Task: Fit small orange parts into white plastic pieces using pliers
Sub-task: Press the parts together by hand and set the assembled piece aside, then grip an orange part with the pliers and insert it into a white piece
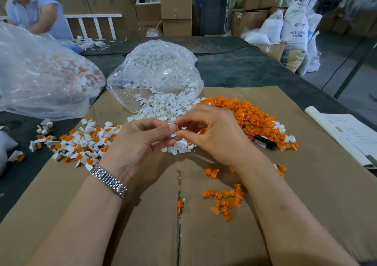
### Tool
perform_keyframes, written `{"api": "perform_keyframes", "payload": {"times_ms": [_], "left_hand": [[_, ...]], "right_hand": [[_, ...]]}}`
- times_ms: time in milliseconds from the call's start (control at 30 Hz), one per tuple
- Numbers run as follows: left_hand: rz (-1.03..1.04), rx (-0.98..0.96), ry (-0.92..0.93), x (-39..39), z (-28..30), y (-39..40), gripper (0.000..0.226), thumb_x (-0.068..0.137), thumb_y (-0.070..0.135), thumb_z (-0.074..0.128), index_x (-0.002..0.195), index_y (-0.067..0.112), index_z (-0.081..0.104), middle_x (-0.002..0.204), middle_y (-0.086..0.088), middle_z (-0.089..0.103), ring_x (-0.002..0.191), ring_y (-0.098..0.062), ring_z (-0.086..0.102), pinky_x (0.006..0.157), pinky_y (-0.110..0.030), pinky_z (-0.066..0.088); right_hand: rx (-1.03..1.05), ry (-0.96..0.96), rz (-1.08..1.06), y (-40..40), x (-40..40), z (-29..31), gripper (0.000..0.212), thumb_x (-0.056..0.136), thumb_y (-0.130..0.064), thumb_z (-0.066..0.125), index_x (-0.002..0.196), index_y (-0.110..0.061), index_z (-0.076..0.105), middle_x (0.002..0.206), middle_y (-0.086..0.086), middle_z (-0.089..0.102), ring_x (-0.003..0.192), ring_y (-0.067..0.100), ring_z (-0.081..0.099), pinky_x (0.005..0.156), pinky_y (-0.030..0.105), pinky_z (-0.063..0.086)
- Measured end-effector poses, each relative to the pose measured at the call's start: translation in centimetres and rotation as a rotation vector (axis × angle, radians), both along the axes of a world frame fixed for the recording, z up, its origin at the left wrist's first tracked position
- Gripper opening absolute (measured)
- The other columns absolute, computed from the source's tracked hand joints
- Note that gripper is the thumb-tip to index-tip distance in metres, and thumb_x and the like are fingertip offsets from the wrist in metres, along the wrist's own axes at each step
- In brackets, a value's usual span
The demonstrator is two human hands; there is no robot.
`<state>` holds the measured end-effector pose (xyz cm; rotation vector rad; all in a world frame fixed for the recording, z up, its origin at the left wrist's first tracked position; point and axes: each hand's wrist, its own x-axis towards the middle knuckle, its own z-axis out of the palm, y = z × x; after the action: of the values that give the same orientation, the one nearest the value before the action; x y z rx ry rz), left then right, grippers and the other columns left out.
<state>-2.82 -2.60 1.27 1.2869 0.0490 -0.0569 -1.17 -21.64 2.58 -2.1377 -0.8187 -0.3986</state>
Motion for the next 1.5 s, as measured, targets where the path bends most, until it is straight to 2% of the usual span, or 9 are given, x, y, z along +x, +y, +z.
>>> {"api": "perform_keyframes", "payload": {"times_ms": [100, 200, 367, 567, 700, 833, 1000, 1267, 1500], "left_hand": [[0.017, -0.009, 0.004, 0.0, 0.1, 0.0, 0.017, 0.064, 0.01, 0.083, 0.076, -0.001, 0.077, 0.088, -0.019, 0.076, 0.08, -0.028, 0.077, 0.07, -0.023, 0.061], [0.078, -0.035, 0.014, -0.1, 0.2, 0.0, 0.012, 0.064, 0.009, 0.082, 0.072, 0.002, 0.078, 0.092, -0.019, 0.077, 0.084, -0.03, 0.077, 0.067, -0.022, 0.06], [0.104, -0.079, 0.025, 0.0, 0.2, 0.0, 0.004, 0.065, 0.008, 0.082, 0.068, 0.007, 0.08, 0.086, -0.016, 0.077, 0.089, -0.032, 0.077, 0.068, -0.021, 0.06], [0.128, -0.104, 0.03, 0.1, 0.2, 0.2, 0.007, 0.066, 0.008, 0.082, 0.072, 0.005, 0.079, 0.086, -0.017, 0.077, 0.086, -0.031, 0.078, 0.065, -0.022, 0.061], [0.149, -0.107, 0.038, 0.3, 0.3, 0.3, 0.009, 0.065, 0.01, 0.083, 0.072, 0.005, 0.079, 0.088, -0.018, 0.077, 0.085, -0.029, 0.078, 0.064, -0.021, 0.06], [0.181, -0.134, 0.021, 0.4, 0.2, 0.1, 0.01, 0.067, 0.01, 0.084, 0.073, 0.005, 0.078, 0.087, -0.016, 0.077, 0.08, -0.024, 0.077, 0.065, -0.02, 0.059], [0.185, -0.161, -0.017, 0.4, 0.2, 0.3, 0.023, 0.08, 0.01, 0.079, 0.098, -0.002, 0.072, 0.093, -0.008, 0.078, 0.084, -0.019, 0.077, 0.064, -0.018, 0.056], [0.205, -0.147, -0.007, 0.4, 0.4, 0.4, 0.039, 0.07, 0.018, 0.082, 0.102, -0.001, 0.073, 0.08, -0.002, 0.074, 0.07, -0.011, 0.07, 0.051, -0.015, 0.047], [0.217, -0.116, 0.022, 0.6, 0.1, 0.7, 0.036, 0.072, 0.015, 0.083, 0.102, -0.002, 0.071, 0.073, -0.002, 0.072, 0.061, -0.01, 0.068, 0.048, -0.016, 0.047]], "right_hand": [[-0.037, 0.075, -0.006, -0.5, 0.1, 0.3, 0.031, 0.086, -0.024, 0.081, 0.116, -0.018, 0.075, 0.103, -0.004, 0.069, 0.091, 0.007, 0.066, 0.086, 0.027, 0.056], [-0.136, 0.164, -0.252, -2.3, 0.9, 0.7, 0.039, 0.09, -0.034, 0.075, 0.126, -0.025, 0.065, 0.114, -0.006, 0.064, 0.103, 0.009, 0.061, 0.094, 0.03, 0.052], [-0.571, 0.503, -0.704, -4.5, 2.0, -0.3, 0.075, 0.083, -0.062, 0.07, 0.135, -0.012, 0.05, 0.14, 0.014, 0.048, 0.131, 0.034, 0.046, 0.108, 0.057, 0.04], [-0.599, 0.498, -0.734, -3.9, 1.9, -0.5, 0.038, 0.086, -0.049, 0.071, 0.086, -0.017, 0.05, 0.105, 0.007, 0.057, 0.112, 0.034, 0.053, 0.104, 0.058, 0.036], [-0.464, 0.459, -0.7, -3.9, 2.1, -0.5, 0.031, 0.092, -0.047, 0.061, 0.079, -0.019, 0.053, 0.082, 0.002, 0.056, 0.088, 0.026, 0.055, 0.094, 0.052, 0.041], [-0.154, 0.496, -0.572, -3.8, 1.4, 1.6, 0.022, 0.096, -0.037, 0.057, 0.084, -0.02, 0.06, 0.076, 0.006, 0.062, 0.064, 0.02, 0.059, 0.06, 0.034, 0.045], [0.023, 0.836, -0.131, -2.6, 0.1, 4.7, 0.017, 0.101, -0.019, 0.058, 0.104, -0.004, 0.065, 0.084, 0.012, 0.071, 0.072, 0.024, 0.074, 0.068, 0.032, 0.063], [-0.168, 0.826, 0.008, 0.2, -1.0, 4.2, 0.027, 0.103, -0.028, 0.056, 0.105, -0.002, 0.06, 0.088, 0.01, 0.073, 0.085, 0.026, 0.075, 0.081, 0.044, 0.063], [-0.313, 0.675, -0.019, 0.6, -1.3, 3.8, 0.033, 0.102, -0.043, 0.053, 0.086, -0.015, 0.059, 0.077, 0.0, 0.072, 0.07, 0.017, 0.073, 0.062, 0.024, 0.053]]}}
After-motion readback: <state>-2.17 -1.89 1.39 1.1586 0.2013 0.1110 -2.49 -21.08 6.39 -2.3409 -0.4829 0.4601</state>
